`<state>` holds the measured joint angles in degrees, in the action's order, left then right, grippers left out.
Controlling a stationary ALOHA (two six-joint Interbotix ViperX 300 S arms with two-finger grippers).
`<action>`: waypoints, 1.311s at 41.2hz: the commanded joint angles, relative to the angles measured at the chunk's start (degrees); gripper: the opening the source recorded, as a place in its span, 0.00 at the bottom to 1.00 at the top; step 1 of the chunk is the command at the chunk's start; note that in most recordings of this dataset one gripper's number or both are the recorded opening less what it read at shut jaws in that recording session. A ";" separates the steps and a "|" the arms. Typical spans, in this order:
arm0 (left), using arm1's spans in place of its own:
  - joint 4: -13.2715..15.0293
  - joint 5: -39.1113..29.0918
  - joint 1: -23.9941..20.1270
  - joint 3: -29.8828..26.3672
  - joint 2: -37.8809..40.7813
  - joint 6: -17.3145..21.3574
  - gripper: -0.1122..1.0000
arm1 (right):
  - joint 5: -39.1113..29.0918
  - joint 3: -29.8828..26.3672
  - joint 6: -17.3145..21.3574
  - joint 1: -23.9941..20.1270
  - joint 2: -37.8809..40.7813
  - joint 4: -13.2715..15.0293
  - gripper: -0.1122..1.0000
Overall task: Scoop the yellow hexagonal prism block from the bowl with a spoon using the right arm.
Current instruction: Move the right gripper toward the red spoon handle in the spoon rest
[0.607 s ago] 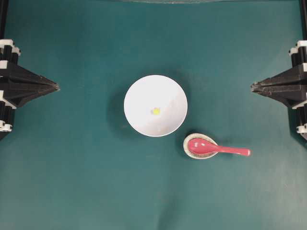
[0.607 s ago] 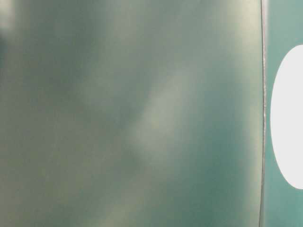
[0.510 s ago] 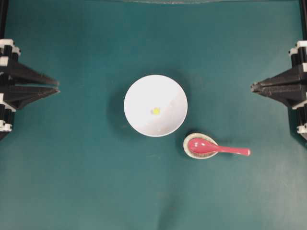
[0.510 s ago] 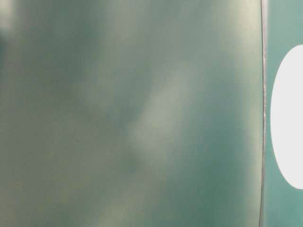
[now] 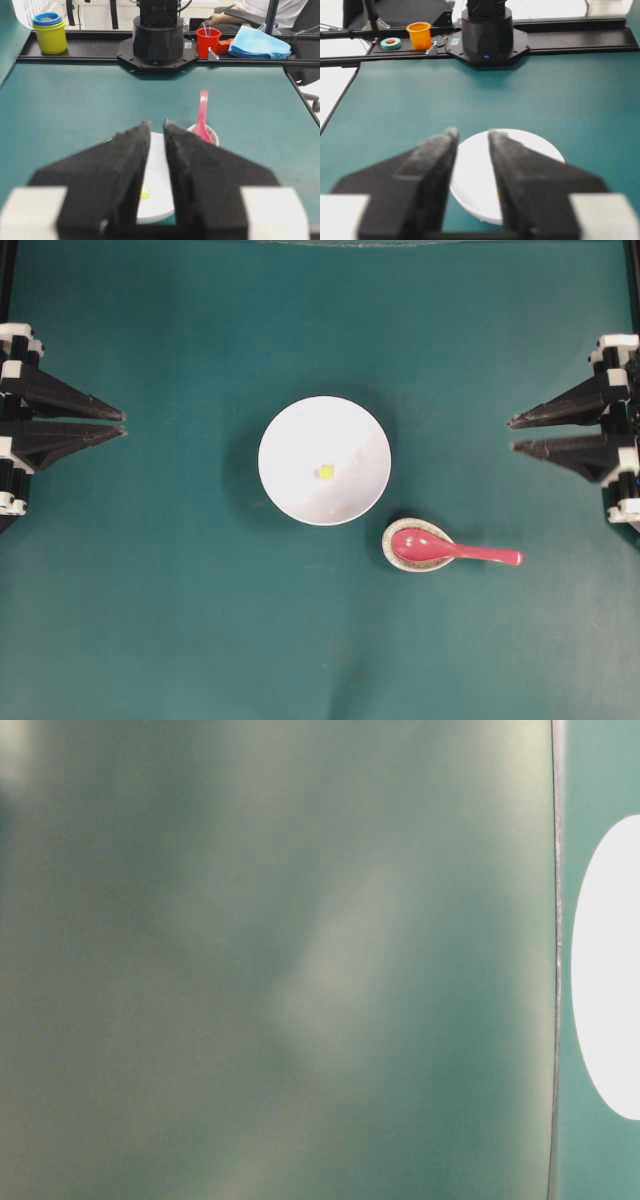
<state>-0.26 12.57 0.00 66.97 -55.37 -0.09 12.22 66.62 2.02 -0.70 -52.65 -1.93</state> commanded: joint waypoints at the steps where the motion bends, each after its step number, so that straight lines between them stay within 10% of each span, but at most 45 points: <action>1: -0.18 0.35 -0.09 -1.58 0.53 0.09 0.26 | 0.00 -1.32 0.09 -0.35 0.26 -0.26 0.49; 31: -0.26 0.35 -0.09 -1.58 0.53 0.97 0.26 | -2.20 0.00 0.09 -5.45 7.12 -3.34 0.61; 54: -0.26 0.35 -0.09 -1.58 0.53 1.05 0.26 | 16.00 2.37 0.00 -15.64 26.81 -12.57 0.61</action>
<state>-0.44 12.57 0.00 66.97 -55.37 0.88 25.84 69.26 2.20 -14.77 -27.69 -13.01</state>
